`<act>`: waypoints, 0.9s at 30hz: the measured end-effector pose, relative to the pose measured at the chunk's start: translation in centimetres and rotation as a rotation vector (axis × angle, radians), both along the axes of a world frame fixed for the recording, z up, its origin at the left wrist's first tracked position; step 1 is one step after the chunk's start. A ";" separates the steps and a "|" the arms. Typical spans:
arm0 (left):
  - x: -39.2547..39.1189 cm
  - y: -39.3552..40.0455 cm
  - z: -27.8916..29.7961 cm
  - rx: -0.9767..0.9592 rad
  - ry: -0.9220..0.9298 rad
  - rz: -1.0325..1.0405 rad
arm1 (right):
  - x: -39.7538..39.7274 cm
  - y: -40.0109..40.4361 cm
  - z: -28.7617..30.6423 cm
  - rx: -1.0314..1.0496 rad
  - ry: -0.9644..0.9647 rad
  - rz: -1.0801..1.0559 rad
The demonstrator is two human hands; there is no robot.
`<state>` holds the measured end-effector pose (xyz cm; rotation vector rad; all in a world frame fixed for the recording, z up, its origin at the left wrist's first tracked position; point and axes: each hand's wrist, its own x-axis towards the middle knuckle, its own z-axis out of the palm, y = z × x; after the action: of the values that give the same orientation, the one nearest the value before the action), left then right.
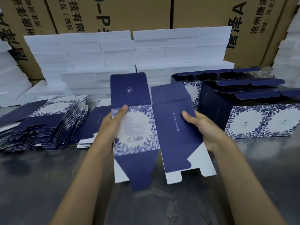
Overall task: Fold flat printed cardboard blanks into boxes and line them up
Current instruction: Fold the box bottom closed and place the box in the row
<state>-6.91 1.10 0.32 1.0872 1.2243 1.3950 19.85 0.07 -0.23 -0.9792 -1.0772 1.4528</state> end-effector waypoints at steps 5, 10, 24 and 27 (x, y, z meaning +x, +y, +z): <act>-0.5 0.3 -0.3 -0.052 0.113 0.085 | -0.3 -0.2 0.1 -0.034 0.019 0.001; -0.1 0.4 -0.2 -0.078 0.164 0.082 | -0.5 0.0 0.2 0.013 -0.010 -0.090; 2.5 0.9 -1.9 0.077 0.305 -0.090 | 1.4 -0.3 1.2 -0.102 0.083 -0.131; 3.7 -0.1 -1.9 0.033 0.346 -0.419 | 1.0 -0.5 1.0 -0.058 0.157 -0.088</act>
<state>-3.22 1.01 -1.63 1.5523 1.1255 0.9341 20.89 -0.47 0.78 -0.9253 -0.8722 1.4703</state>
